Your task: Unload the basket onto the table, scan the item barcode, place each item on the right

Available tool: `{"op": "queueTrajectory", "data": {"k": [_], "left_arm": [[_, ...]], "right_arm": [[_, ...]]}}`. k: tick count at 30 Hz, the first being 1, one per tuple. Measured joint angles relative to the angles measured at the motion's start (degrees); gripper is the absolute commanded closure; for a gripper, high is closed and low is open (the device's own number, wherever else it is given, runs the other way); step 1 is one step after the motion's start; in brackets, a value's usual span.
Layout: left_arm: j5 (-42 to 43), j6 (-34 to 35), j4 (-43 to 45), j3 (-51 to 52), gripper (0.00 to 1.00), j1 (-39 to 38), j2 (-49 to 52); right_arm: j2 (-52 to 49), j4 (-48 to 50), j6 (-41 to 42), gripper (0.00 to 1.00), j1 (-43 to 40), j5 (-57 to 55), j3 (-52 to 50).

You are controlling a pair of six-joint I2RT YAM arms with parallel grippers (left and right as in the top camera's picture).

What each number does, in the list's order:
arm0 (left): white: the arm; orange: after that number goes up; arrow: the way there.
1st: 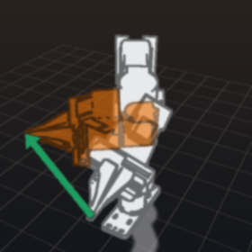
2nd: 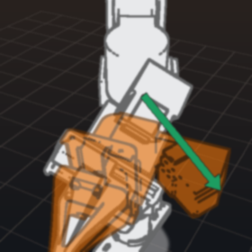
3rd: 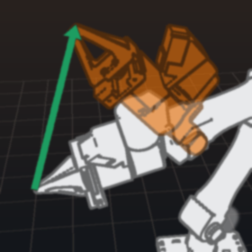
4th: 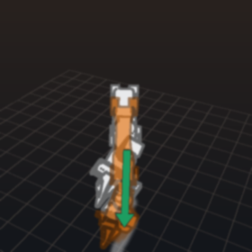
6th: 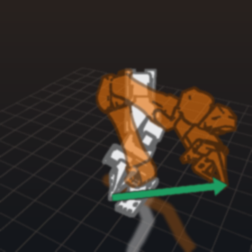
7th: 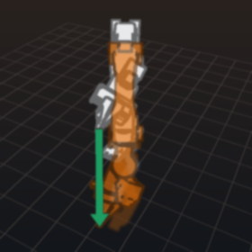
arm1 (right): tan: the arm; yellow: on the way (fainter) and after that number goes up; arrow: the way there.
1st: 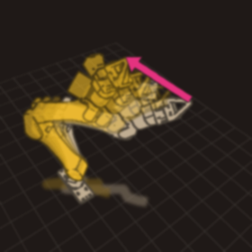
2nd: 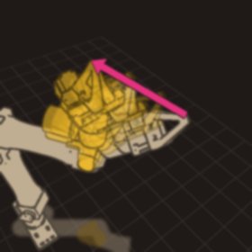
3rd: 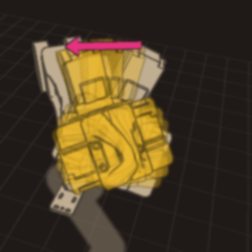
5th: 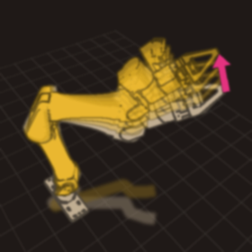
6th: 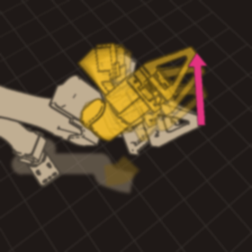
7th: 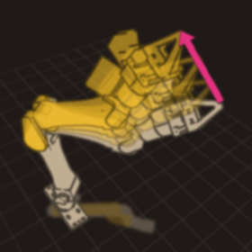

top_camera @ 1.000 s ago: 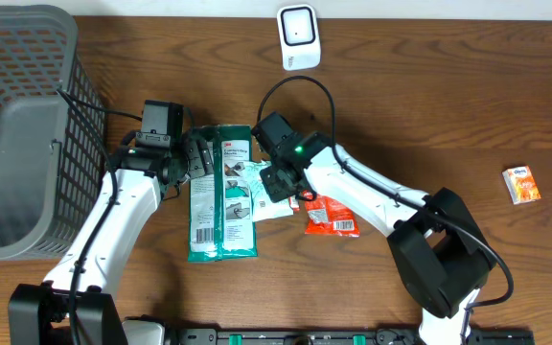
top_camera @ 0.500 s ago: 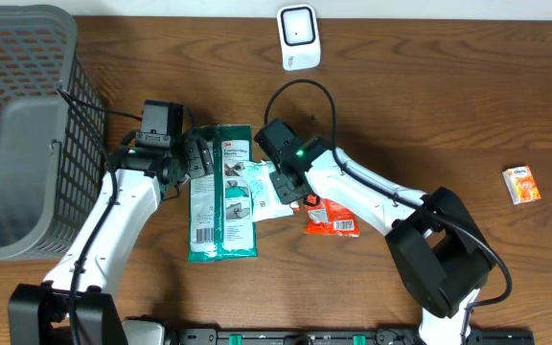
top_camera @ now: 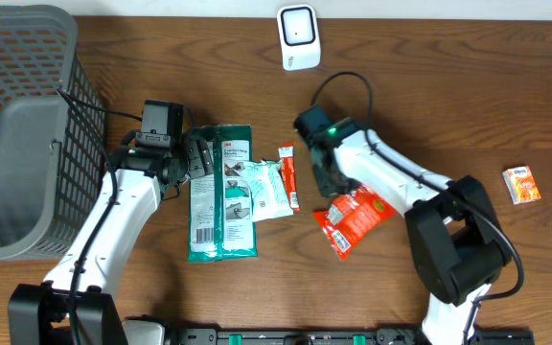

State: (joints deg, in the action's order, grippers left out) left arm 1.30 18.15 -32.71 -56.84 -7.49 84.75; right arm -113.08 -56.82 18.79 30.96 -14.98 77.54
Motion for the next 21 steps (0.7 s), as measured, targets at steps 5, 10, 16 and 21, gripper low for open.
{"op": "queueTrajectory", "data": {"k": [5,10,16,21], "left_arm": [[0.0,0.0,0.0,0.0,0.16,0.0,0.0],[0.0,0.0,0.0,0.0,0.16,0.0,0.0],[0.0,0.0,0.0,0.0,0.16,0.0,0.0],[0.0,0.0,0.0,0.0,0.16,0.0,0.0]], "right_arm": [[0.0,-5.7,1.7,0.89,-4.3,-0.1,0.0],[0.0,-9.9,3.5,0.95,-8.4,-0.2,0.0],[3.0,-10.1,-1.7,0.98,-9.0,9.4,3.6],[9.5,-13.0,-8.2,0.99,-7.7,21.0,5.4]]}}
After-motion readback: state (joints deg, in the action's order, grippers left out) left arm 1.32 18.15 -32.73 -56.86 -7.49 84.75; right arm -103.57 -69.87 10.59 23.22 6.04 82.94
